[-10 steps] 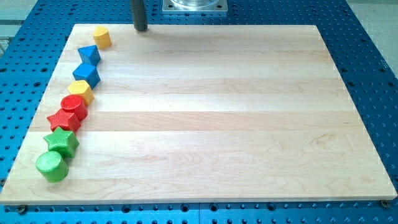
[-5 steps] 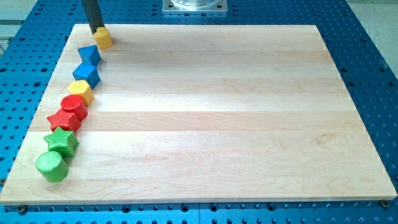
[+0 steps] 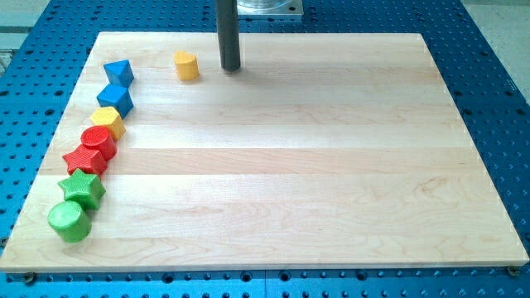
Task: Move the yellow heart to the top right side of the board
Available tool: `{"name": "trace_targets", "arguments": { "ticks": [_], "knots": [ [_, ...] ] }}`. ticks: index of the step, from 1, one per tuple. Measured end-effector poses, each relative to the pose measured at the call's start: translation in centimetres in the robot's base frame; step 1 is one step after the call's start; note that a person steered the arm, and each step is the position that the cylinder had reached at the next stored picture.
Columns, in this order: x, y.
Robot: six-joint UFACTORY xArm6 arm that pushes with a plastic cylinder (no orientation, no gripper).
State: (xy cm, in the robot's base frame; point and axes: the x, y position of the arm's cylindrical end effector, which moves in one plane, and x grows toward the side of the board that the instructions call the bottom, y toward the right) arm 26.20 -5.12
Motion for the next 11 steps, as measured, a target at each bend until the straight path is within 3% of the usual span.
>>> {"name": "trace_targets", "arguments": {
  "ticks": [1, 2, 4, 6, 10, 11],
  "knots": [
    [-4.3, -6.2],
    [-2.2, -14.0],
    [1.6, -10.1],
    [3.7, -2.6],
    [0.0, -4.3],
    [2.5, -4.8]
  ]
}}
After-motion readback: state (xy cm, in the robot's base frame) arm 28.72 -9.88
